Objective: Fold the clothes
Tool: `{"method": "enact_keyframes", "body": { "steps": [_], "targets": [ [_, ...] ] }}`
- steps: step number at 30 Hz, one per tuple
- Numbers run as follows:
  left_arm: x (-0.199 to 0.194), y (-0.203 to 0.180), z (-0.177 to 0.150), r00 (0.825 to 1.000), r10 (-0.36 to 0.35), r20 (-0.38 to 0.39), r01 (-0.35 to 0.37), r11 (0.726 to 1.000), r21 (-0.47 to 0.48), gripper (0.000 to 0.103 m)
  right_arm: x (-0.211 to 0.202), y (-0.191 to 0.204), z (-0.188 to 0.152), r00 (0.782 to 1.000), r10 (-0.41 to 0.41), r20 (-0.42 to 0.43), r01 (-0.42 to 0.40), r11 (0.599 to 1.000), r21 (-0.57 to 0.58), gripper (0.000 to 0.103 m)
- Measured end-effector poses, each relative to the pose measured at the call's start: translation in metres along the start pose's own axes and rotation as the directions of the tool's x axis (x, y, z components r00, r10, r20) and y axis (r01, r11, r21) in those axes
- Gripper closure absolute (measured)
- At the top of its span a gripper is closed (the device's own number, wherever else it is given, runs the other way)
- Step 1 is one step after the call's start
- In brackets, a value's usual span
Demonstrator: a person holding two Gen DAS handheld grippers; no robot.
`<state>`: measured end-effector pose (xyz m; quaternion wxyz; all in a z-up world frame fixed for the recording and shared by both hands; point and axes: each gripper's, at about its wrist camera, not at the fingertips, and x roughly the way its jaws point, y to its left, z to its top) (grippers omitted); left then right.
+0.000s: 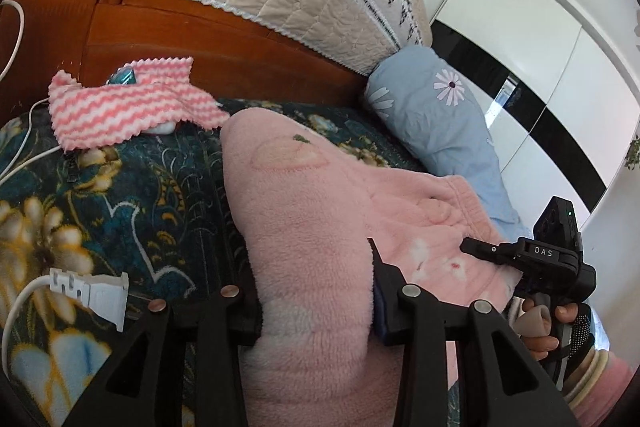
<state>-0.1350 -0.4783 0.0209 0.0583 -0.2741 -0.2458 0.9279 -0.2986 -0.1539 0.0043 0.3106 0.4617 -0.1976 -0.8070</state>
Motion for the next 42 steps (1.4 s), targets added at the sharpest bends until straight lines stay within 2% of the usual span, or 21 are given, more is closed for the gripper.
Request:
{"method": "enact_keyframes", "body": {
  "steps": [5, 9, 12, 17, 20, 23, 27, 30, 32, 35, 39, 41, 42],
  "targets": [
    [0.003, 0.0, -0.004, 1.0, 0.018, -0.017, -0.018, 1.0, 0.003, 0.061, 0.011, -0.016, -0.008, 0.999, -0.026, -0.044, 0.028, 0.999, 0.042, 0.055],
    [0.005, -0.005, -0.006, 0.998, 0.063, -0.03, -0.062, 0.998, 0.031, 0.06, 0.013, -0.02, -0.009, 0.998, -0.027, -0.049, 0.03, 0.998, 0.054, 0.053],
    [0.003, -0.013, -0.006, 0.993, 0.116, -0.032, -0.114, 0.991, 0.073, 0.056, 0.011, -0.02, -0.008, 0.998, -0.031, -0.059, 0.034, 0.998, 0.051, 0.05],
    [-0.005, -0.034, -0.005, 0.975, 0.222, -0.001, -0.217, 0.956, 0.195, 0.049, 0.003, -0.019, -0.006, 0.997, -0.041, -0.071, 0.044, 0.998, 0.037, 0.049],
    [-0.011, -0.041, -0.004, 0.964, 0.265, 0.022, -0.263, 0.935, 0.238, 0.046, -0.003, -0.02, -0.004, 0.996, -0.051, -0.076, 0.054, 0.998, 0.033, 0.049],
    [-0.022, -0.042, 0.0, 0.959, 0.279, 0.056, -0.284, 0.928, 0.242, 0.045, -0.011, -0.022, -0.002, 0.995, -0.063, -0.071, 0.066, 0.997, 0.032, 0.048],
    [-0.036, -0.038, 0.007, 0.974, 0.215, 0.071, -0.225, 0.955, 0.194, 0.044, -0.025, -0.025, 0.004, 0.994, -0.098, -0.056, 0.1, 0.994, 0.037, 0.047],
    [-0.042, -0.033, 0.01, 0.984, 0.158, 0.083, -0.169, 0.975, 0.147, 0.044, -0.035, -0.019, 0.013, 0.983, -0.18, -0.038, 0.181, 0.983, 0.017, 0.047],
    [-0.04, -0.03, 0.01, 0.989, 0.127, 0.072, -0.134, 0.984, 0.118, 0.043, -0.042, -0.01, 0.022, 0.968, -0.25, -0.015, 0.25, 0.968, -0.01, 0.047],
    [-0.029, -0.036, 0.006, 0.99, 0.133, 0.043, -0.137, 0.981, 0.134, 0.043, -0.05, 0.008, 0.037, 0.943, -0.329, 0.042, 0.331, 0.943, -0.038, 0.047],
    [-0.02, -0.046, 0.0, 0.987, 0.158, 0.021, -0.16, 0.971, 0.178, 0.043, -0.042, 0.045, 0.044, 0.948, -0.303, 0.093, 0.313, 0.941, -0.127, 0.047],
    [-0.021, -0.047, -0.001, 0.987, 0.162, 0.016, -0.163, 0.97, 0.182, 0.043, -0.031, 0.069, 0.041, 0.946, -0.304, 0.116, 0.323, 0.916, -0.236, 0.06],
    [-0.022, -0.047, -0.001, 0.988, 0.157, 0.012, -0.156, 0.971, 0.182, 0.043, -0.023, 0.08, 0.039, 0.948, -0.298, 0.111, 0.318, 0.903, -0.29, 0.074]
  ]
}}
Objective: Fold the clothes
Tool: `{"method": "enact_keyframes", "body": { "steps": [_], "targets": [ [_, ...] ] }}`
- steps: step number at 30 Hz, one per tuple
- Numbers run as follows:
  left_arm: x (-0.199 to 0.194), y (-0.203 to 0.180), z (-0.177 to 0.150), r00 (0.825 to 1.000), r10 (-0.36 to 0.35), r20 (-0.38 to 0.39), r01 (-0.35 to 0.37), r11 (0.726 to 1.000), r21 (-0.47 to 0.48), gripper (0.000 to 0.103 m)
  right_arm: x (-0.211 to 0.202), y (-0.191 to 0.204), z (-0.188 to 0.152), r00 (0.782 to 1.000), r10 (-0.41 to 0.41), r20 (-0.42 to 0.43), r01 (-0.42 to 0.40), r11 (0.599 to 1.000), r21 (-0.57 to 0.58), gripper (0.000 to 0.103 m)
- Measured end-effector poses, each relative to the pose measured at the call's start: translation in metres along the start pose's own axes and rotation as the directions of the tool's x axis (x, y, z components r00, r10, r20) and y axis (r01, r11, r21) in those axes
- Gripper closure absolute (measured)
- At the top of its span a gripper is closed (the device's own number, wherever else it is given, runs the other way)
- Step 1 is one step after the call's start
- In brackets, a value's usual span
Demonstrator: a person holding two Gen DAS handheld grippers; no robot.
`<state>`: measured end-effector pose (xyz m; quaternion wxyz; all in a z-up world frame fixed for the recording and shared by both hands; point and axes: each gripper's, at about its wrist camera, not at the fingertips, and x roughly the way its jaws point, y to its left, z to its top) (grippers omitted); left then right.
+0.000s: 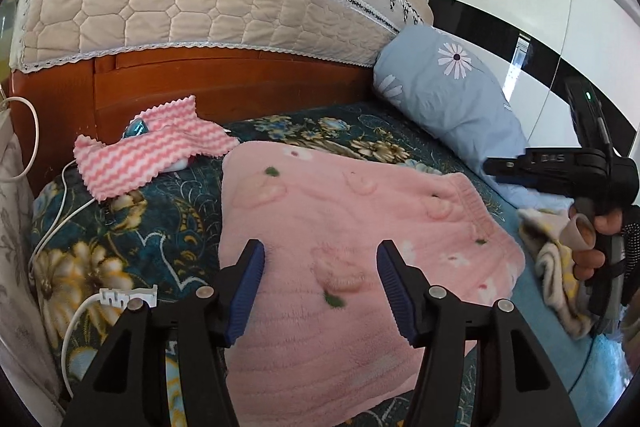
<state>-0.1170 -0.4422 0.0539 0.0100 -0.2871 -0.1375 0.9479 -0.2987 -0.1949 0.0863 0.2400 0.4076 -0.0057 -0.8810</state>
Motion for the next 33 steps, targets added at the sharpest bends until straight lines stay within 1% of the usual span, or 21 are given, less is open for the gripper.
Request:
{"method": "enact_keyframes", "body": {
  "steps": [1, 2, 3, 5, 6, 9, 10, 13, 16, 20, 23, 25, 28, 29, 30, 32, 33],
  "targets": [
    [-0.002, 0.0, 0.0, 1.0, -0.009, 0.001, 0.009, 1.0, -0.001, 0.043, 0.004, 0.012, 0.001, 1.0, 0.009, -0.004, -0.009, 0.999, -0.052, 0.077],
    [-0.006, 0.0, 0.001, 1.0, -0.022, 0.005, 0.022, 1.0, -0.001, 0.044, 0.01, 0.019, 0.003, 1.0, 0.023, -0.017, -0.025, 0.996, -0.081, 0.078],
    [-0.012, -0.003, 0.002, 0.999, -0.043, 0.018, 0.043, 0.999, 0.001, 0.043, 0.014, 0.027, 0.004, 0.999, 0.018, -0.031, -0.021, 0.993, -0.113, 0.08],
    [-0.023, -0.007, 0.004, 0.995, -0.084, 0.045, 0.083, 0.996, 0.008, 0.043, 0.025, 0.033, 0.004, 0.998, -0.036, -0.06, 0.026, 0.987, -0.16, 0.082],
    [-0.027, -0.009, 0.005, 0.993, -0.103, 0.053, 0.103, 0.995, 0.012, 0.043, 0.031, 0.032, 0.004, 0.996, -0.053, -0.076, 0.041, 0.987, -0.157, 0.082],
    [-0.02, -0.017, 0.001, 0.988, -0.153, 0.03, 0.152, 0.988, 0.033, 0.043, 0.048, 0.019, 0.002, 0.989, -0.069, -0.128, 0.056, 0.993, -0.106, 0.082],
    [-0.015, -0.018, 0.0, 0.987, -0.159, 0.014, 0.158, 0.987, 0.036, 0.043, 0.052, 0.016, 0.0, 0.988, -0.076, -0.137, 0.062, 0.993, -0.103, 0.082],
    [0.013, -0.019, -0.008, 0.993, -0.082, -0.09, 0.085, 0.996, 0.026, 0.043, 0.058, 0.013, -0.005, 0.984, -0.091, -0.153, 0.074, 0.991, -0.112, 0.083],
    [0.029, -0.018, -0.014, 0.986, -0.047, -0.157, 0.05, 0.999, 0.016, 0.043, 0.068, 0.011, -0.006, 0.979, -0.106, -0.177, 0.086, 0.989, -0.118, 0.085],
    [0.03, -0.019, -0.018, 0.985, -0.052, -0.163, 0.057, 0.998, 0.028, 0.043, 0.081, 0.009, -0.01, 0.97, -0.12, -0.211, 0.097, 0.988, -0.119, 0.084],
    [0.032, -0.023, -0.019, 0.985, -0.045, -0.166, 0.053, 0.998, 0.045, 0.043, 0.088, 0.003, -0.012, 0.967, -0.121, -0.224, 0.102, 0.99, -0.093, 0.086],
    [0.033, -0.026, -0.019, 0.985, -0.04, -0.166, 0.049, 0.997, 0.053, 0.043, 0.088, 0.003, -0.013, 0.966, -0.13, -0.225, 0.111, 0.989, -0.096, 0.087],
    [0.032, -0.025, -0.021, 0.986, -0.035, -0.164, 0.043, 0.998, 0.044, 0.042, 0.082, 0.011, -0.015, 0.965, -0.16, -0.209, 0.134, 0.982, -0.134, 0.087],
    [0.033, -0.024, -0.021, 0.986, -0.031, -0.165, 0.038, 0.999, 0.039, 0.042, 0.075, 0.014, -0.016, 0.969, -0.157, -0.193, 0.131, 0.981, -0.14, 0.087],
    [0.033, -0.024, -0.021, 0.986, -0.028, -0.165, 0.035, 0.999, 0.039, 0.042, 0.066, 0.015, -0.018, 0.976, -0.135, -0.174, 0.113, 0.985, -0.133, 0.087],
    [0.034, -0.025, -0.021, 0.986, -0.025, -0.164, 0.033, 0.998, 0.045, 0.042, 0.047, 0.016, -0.024, 0.988, -0.068, -0.141, 0.052, 0.992, -0.118, 0.085],
    [0.034, -0.025, -0.021, 0.986, -0.026, -0.164, 0.033, 0.998, 0.044, 0.042, 0.037, 0.018, -0.029, 0.99, -0.059, -0.126, 0.043, 0.991, -0.123, 0.085]
  ]
}}
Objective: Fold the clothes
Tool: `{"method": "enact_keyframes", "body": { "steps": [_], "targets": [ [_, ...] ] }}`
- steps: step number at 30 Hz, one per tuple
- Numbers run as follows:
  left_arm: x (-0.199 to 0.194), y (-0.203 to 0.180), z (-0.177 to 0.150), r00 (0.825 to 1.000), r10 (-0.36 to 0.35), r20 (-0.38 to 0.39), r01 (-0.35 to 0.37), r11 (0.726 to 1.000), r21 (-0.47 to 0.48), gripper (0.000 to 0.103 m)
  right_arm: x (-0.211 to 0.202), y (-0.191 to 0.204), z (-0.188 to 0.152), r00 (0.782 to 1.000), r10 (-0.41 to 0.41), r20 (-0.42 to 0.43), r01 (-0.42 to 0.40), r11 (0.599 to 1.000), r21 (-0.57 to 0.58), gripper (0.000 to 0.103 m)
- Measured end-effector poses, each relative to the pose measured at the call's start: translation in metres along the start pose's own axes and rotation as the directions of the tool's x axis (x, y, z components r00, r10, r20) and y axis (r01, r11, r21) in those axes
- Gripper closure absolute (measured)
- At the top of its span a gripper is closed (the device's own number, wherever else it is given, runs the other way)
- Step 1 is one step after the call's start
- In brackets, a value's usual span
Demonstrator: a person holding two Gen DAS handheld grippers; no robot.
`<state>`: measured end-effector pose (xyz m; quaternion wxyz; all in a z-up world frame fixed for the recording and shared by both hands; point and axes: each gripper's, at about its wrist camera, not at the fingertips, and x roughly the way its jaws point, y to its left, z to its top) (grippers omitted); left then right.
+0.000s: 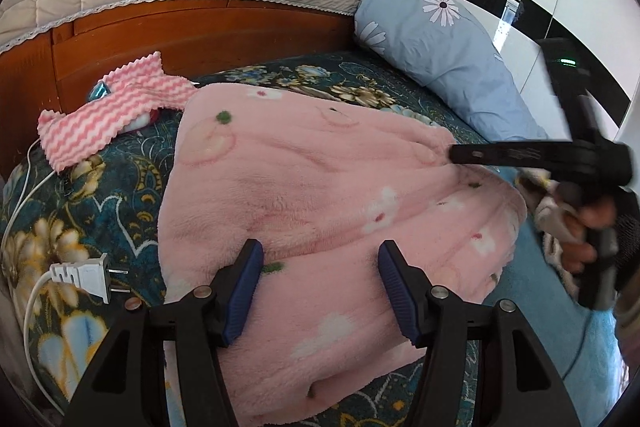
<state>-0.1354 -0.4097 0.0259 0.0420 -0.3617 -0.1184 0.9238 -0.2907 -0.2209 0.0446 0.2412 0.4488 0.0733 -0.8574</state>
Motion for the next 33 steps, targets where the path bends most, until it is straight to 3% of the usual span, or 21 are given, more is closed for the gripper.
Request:
{"method": "enact_keyframes", "body": {
  "steps": [6, 15, 20, 23, 28, 33],
  "targets": [
    [-0.001, 0.001, 0.0, 1.0, -0.011, 0.002, 0.011, 1.0, -0.013, 0.042, -0.037, -0.002, -0.039, 0.999, 0.013, 0.042, -0.012, 0.999, -0.038, 0.085],
    [0.001, 0.001, 0.0, 1.0, -0.003, -0.002, 0.003, 1.0, -0.008, 0.041, -0.015, -0.015, -0.059, 1.0, 0.015, -0.009, -0.015, 1.0, 0.002, 0.085],
    [0.002, -0.008, 0.0, 0.999, 0.052, -0.011, -0.052, 0.999, -0.016, 0.041, -0.01, -0.021, -0.061, 1.0, 0.026, 0.0, -0.026, 0.998, 0.053, 0.085],
    [-0.005, -0.019, 0.001, 0.995, 0.096, -0.027, -0.097, 0.995, -0.029, 0.041, -0.024, -0.018, -0.065, 0.999, 0.025, 0.037, -0.028, 0.995, 0.098, 0.085],
    [-0.034, -0.037, 0.004, 0.999, 0.039, -0.032, -0.042, 0.993, -0.114, 0.041, -0.061, -0.015, -0.095, 0.988, 0.08, 0.135, -0.099, 0.985, 0.144, 0.083],
    [-0.056, -0.061, -0.011, 0.998, 0.053, -0.035, -0.057, 0.992, -0.112, 0.041, -0.067, 0.005, -0.125, 0.996, 0.048, 0.077, -0.051, 0.998, 0.033, 0.083]
  ]
}}
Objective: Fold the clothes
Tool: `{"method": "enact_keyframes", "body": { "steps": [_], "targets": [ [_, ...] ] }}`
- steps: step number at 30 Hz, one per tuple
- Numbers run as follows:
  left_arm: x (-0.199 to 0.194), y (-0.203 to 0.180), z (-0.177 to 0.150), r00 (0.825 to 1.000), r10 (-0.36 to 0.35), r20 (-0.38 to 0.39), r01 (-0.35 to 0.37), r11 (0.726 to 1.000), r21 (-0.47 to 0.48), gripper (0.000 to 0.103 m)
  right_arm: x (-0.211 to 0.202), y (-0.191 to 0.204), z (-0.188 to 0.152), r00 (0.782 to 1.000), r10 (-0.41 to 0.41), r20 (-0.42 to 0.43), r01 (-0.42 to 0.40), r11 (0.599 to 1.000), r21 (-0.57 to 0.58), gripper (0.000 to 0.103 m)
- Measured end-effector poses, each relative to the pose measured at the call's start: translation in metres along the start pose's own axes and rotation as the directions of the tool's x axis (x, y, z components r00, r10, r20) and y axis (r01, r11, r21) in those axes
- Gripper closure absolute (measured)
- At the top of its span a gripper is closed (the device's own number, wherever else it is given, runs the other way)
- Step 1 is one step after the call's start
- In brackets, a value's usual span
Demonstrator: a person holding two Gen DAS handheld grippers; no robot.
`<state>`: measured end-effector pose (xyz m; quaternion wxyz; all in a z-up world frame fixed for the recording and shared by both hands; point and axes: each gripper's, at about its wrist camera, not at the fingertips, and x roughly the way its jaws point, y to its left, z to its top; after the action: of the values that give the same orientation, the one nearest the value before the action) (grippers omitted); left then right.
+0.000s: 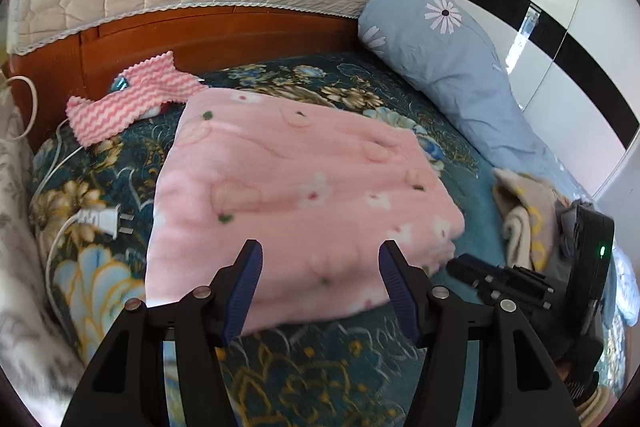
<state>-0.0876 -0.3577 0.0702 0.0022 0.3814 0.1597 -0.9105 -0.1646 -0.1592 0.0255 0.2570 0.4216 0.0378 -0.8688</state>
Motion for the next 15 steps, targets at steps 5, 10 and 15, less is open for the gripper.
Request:
{"method": "enact_keyframes", "body": {
  "steps": [5, 10, 15],
  "targets": [
    [-0.001, -0.003, -0.04, 1.0, 0.013, 0.012, -0.012, 0.993, -0.115, 0.041, -0.007, 0.003, -0.021, 1.0, 0.015, 0.001, -0.015, 0.999, -0.03, 0.083],
    [0.01, -0.02, -0.074, 0.99, 0.137, 0.008, -0.136, 0.986, -0.101, 0.041, -0.003, -0.001, -0.032, 0.999, -0.03, 0.013, 0.031, 0.999, -0.044, 0.082],
    [0.033, -0.022, -0.088, 0.976, 0.215, -0.039, -0.218, 0.962, -0.162, 0.041, 0.012, 0.005, -0.036, 0.996, -0.086, 0.032, 0.089, 0.987, -0.131, 0.07]
  ]
}}
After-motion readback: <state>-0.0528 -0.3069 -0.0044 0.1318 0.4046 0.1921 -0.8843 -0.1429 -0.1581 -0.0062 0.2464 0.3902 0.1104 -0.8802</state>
